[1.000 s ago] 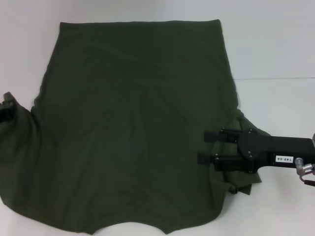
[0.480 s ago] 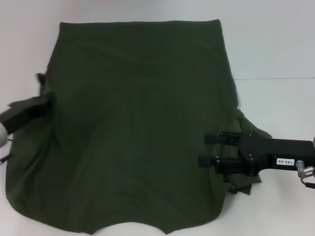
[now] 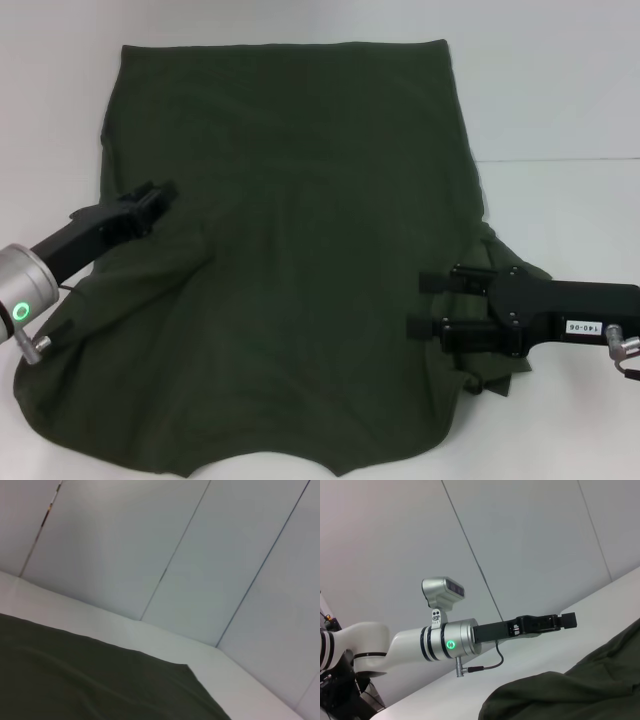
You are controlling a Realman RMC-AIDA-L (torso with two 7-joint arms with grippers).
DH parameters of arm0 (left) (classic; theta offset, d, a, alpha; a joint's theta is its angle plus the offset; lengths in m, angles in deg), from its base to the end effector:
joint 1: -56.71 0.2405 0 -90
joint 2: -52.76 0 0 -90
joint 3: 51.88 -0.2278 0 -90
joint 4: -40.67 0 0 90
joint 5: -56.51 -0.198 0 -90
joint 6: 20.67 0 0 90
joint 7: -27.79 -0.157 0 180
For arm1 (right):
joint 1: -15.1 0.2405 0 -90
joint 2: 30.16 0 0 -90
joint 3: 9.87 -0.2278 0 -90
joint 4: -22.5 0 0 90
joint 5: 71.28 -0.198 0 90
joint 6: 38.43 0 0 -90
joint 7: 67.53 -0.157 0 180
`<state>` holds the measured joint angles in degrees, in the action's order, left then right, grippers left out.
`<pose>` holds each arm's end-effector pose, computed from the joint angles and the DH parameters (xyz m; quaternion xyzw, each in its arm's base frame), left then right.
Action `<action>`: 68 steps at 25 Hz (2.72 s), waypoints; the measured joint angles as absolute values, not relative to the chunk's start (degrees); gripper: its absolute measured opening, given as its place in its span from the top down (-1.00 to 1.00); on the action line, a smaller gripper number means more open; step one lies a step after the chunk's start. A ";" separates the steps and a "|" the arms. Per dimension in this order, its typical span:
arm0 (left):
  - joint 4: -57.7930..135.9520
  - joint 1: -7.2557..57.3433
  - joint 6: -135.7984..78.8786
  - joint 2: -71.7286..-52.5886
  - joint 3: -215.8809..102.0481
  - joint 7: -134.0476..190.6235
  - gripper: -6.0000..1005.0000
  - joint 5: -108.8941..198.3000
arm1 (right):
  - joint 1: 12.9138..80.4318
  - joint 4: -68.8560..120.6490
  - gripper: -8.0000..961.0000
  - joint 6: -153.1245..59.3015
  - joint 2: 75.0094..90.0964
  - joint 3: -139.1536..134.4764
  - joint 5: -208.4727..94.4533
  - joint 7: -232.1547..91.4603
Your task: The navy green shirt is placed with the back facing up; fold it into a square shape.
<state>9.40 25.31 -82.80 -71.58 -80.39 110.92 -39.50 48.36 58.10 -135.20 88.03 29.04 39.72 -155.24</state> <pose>-0.2568 0.3707 0.0157 -0.7560 -0.4106 -0.3654 0.3554 0.1990 0.3103 0.0085 -0.9180 0.2508 0.3028 0.0512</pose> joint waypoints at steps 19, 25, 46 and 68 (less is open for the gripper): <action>6.71 32.33 -79.54 -71.26 -76.14 109.52 -0.57 -42.42 | 48.93 58.10 -0.79 -134.38 87.88 28.54 39.73 -155.89; 4.84 32.91 -77.65 -71.26 -76.14 116.19 -0.57 -50.28 | 48.94 58.10 -0.78 -134.22 87.84 28.54 39.73 -155.92; 4.64 32.44 -78.18 -71.25 -76.77 118.14 -0.56 -55.07 | 48.94 58.44 -0.78 -134.43 87.79 28.59 39.73 -156.04; 3.40 31.21 -77.71 -71.17 -76.93 118.15 0.74 -58.60 | 48.75 58.35 -0.77 -134.22 87.79 28.54 39.73 -155.62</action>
